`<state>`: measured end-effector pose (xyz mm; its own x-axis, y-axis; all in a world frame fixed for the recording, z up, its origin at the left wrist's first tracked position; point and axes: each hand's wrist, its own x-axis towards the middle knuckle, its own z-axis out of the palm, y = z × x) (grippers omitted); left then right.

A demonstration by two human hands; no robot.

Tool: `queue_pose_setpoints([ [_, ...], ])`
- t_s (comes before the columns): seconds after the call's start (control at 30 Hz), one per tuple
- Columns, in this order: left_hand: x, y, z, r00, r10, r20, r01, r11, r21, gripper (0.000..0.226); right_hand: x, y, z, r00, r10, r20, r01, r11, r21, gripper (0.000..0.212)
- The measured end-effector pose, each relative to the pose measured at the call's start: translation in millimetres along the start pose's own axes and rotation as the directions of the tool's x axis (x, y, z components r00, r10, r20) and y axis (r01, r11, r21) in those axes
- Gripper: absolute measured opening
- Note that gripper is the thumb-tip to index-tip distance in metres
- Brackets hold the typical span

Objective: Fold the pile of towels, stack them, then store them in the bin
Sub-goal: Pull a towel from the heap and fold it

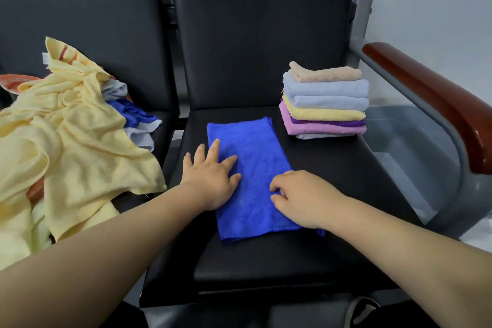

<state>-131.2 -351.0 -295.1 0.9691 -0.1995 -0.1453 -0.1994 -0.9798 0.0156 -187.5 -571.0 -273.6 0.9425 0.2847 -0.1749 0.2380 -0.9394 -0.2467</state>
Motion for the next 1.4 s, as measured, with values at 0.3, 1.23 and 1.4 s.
queue_pose_setpoints([
  [0.3, -51, -14, -11, 0.999, 0.039, 0.037, -0.006, 0.763, -0.646, 0.046, -2, -1, -3, 0.994, -0.050, -0.099, 0.064, 0.987, 0.145, 0.017],
  [1.23, -77, -47, -57, 0.992, -0.123, -0.018, 0.031, 0.390, -0.920, 0.016, -15, 1, -26, 0.990, 0.144, 0.013, -0.118, 0.752, 0.648, 0.013],
  [1.4, -87, -59, -69, 0.908, 0.010, 0.418, 0.401, 0.266, -0.877, 0.014, -16, 10, -32, 0.911, 0.042, 0.410, -0.390, 0.406, 0.826, 0.023],
])
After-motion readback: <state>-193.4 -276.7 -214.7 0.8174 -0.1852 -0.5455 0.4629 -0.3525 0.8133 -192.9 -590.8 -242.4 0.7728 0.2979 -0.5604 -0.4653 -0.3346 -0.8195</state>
